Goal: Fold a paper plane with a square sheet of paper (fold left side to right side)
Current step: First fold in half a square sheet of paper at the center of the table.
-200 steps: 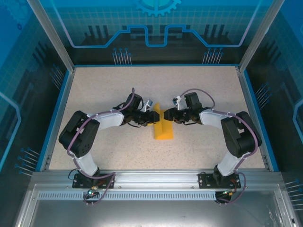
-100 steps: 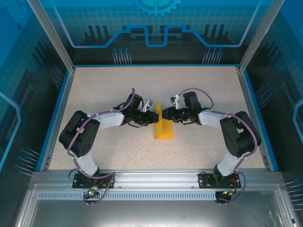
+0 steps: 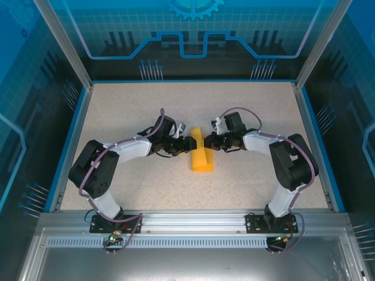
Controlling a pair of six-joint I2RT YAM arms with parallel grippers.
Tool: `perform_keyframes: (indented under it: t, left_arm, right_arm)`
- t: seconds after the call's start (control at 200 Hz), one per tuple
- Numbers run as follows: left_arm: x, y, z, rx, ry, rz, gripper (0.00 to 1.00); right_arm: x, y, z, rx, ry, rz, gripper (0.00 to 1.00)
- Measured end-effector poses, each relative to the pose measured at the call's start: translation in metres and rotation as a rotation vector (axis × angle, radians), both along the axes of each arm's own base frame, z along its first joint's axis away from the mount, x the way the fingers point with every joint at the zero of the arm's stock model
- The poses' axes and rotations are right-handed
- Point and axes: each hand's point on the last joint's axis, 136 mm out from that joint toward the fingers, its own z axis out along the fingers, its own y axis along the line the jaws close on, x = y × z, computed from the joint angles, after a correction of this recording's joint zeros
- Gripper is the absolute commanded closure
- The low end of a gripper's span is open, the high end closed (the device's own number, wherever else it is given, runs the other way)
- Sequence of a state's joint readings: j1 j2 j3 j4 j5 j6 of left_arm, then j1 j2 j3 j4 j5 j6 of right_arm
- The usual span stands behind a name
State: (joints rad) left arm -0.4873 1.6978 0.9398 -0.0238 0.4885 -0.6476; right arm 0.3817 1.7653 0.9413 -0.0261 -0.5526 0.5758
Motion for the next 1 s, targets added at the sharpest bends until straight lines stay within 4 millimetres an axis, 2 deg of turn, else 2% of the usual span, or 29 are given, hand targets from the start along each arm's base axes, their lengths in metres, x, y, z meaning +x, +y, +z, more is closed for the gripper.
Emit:
perform_keyframes:
  t: [0.155, 0.39, 0.52, 0.79, 0.895, 1.0]
  left_arm:
    - [0.0, 0.001, -0.005, 0.008, 0.013, 0.01, 0.35]
    - [-0.004, -0.002, -0.036, 0.044, 0.098, 0.018, 0.35]
    - [-0.002, -0.011, -0.041, 0.046, 0.116, 0.015, 0.36]
    - [0.006, -0.017, -0.049, 0.07, 0.137, 0.039, 0.51]
    - [0.004, -0.015, -0.057, 0.098, 0.156, 0.046, 0.53]
    - [0.006, -0.015, -0.056, 0.108, 0.155, 0.053, 0.55]
  right_arm:
    - [-0.002, -0.009, -0.013, -0.069, 0.022, -0.02, 0.99]
    - [-0.002, -0.02, -0.023, -0.137, 0.026, -0.047, 0.98]
    - [-0.001, -0.023, -0.026, -0.16, 0.026, -0.056, 0.98]
    - [-0.004, -0.031, -0.034, -0.204, 0.038, -0.073, 0.96]
    - [-0.009, -0.034, -0.039, -0.218, 0.054, -0.077, 0.95]
    - [-0.012, -0.037, -0.043, -0.232, 0.063, -0.081, 0.93]
